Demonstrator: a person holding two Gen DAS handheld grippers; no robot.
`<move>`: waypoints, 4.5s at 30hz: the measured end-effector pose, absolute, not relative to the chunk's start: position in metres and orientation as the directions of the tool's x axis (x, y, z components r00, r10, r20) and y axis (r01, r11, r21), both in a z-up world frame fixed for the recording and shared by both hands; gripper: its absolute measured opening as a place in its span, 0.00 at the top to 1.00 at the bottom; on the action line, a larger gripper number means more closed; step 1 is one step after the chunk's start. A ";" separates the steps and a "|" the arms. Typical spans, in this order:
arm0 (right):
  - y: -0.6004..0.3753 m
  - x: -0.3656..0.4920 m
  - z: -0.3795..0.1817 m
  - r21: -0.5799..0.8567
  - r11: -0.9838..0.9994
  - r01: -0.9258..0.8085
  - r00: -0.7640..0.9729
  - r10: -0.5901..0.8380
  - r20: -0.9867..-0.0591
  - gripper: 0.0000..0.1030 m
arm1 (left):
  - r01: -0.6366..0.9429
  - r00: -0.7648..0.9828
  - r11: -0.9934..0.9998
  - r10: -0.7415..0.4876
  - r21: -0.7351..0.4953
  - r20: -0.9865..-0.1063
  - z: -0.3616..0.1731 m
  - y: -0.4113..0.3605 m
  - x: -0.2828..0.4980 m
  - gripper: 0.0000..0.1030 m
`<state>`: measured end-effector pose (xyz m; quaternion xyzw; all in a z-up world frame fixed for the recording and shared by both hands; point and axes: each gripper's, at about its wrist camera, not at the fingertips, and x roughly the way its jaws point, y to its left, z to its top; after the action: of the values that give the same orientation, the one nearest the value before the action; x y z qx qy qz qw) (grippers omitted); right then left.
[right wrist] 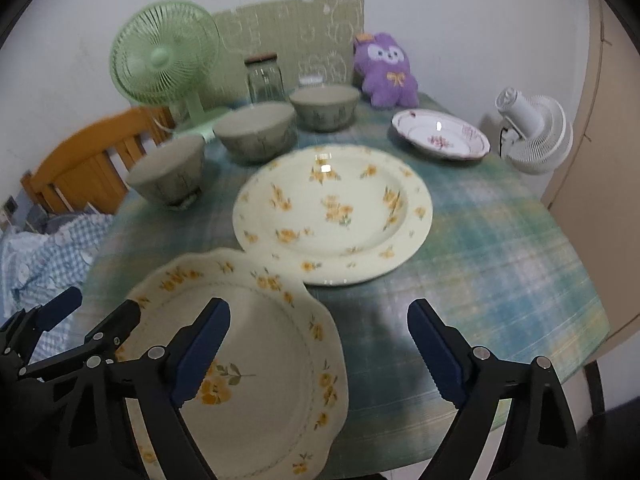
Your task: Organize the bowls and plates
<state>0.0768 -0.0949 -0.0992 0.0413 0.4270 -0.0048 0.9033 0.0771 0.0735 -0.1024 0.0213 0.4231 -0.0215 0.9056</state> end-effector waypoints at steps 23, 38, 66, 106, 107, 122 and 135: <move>-0.079 0.093 -0.148 0.018 0.998 0.054 0.475 -0.010 -0.880 0.45 | 0.119 0.538 0.993 -0.059 0.006 -0.841 -0.140 0.078 0.092 0.45; -0.074 0.092 -0.121 0.004 0.997 0.071 0.440 -0.028 -0.897 0.45 | 0.115 0.493 0.992 -0.095 -0.044 -0.865 -0.121 0.086 0.097 0.46; -0.218 0.119 -0.091 0.039 0.988 0.153 0.479 -0.040 -0.877 0.45 | 0.198 0.535 0.980 -0.113 -0.006 -0.837 -0.088 -0.051 0.128 0.47; -0.391 0.173 -0.155 0.054 0.996 0.076 0.402 0.019 -0.915 0.41 | 0.113 0.462 0.994 -0.039 0.015 -0.886 -0.145 -0.224 0.159 0.40; -0.391 0.173 -0.152 0.059 0.995 0.079 0.401 0.022 -0.916 0.41 | 0.117 0.465 0.993 -0.042 0.015 -0.884 -0.142 -0.225 0.159 0.38; -0.335 0.149 -0.075 0.057 0.998 0.037 0.540 0.028 -0.841 0.28 | 0.138 0.552 0.990 -0.050 0.032 -0.832 -0.078 -0.180 0.145 0.23; -0.235 0.166 -0.058 0.049 0.998 0.029 0.567 0.024 -0.823 0.28 | 0.120 0.553 0.993 -0.060 0.009 -0.831 -0.067 -0.096 0.172 0.19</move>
<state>0.1660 -0.2349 -0.0580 0.0283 0.4651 -0.0012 0.8848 0.1720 -0.0958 -0.0666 0.0322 0.4698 -0.0510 0.8807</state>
